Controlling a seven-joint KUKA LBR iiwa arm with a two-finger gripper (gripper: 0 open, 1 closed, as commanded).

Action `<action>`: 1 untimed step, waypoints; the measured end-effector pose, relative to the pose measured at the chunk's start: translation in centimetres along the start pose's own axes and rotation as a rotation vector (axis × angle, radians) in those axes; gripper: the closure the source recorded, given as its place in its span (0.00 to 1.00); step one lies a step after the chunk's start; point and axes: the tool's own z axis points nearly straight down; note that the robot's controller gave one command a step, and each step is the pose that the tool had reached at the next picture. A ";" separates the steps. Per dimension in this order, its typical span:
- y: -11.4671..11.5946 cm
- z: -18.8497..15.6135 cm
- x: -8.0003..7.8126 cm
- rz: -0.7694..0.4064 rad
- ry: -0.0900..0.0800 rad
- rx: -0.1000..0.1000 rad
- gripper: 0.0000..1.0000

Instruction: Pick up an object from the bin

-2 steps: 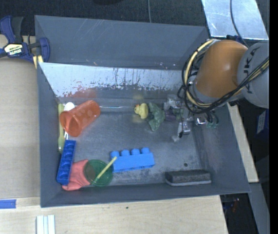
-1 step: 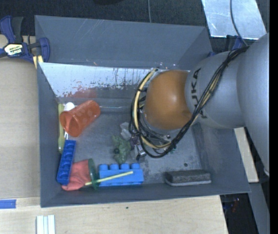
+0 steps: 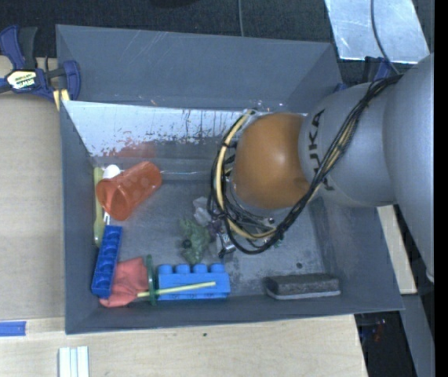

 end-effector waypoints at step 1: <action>0.0 -2.2 0.1 0.001 0.005 -0.001 1.00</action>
Offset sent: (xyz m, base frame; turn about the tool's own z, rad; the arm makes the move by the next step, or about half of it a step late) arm -0.0014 -0.0007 0.1579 0.0008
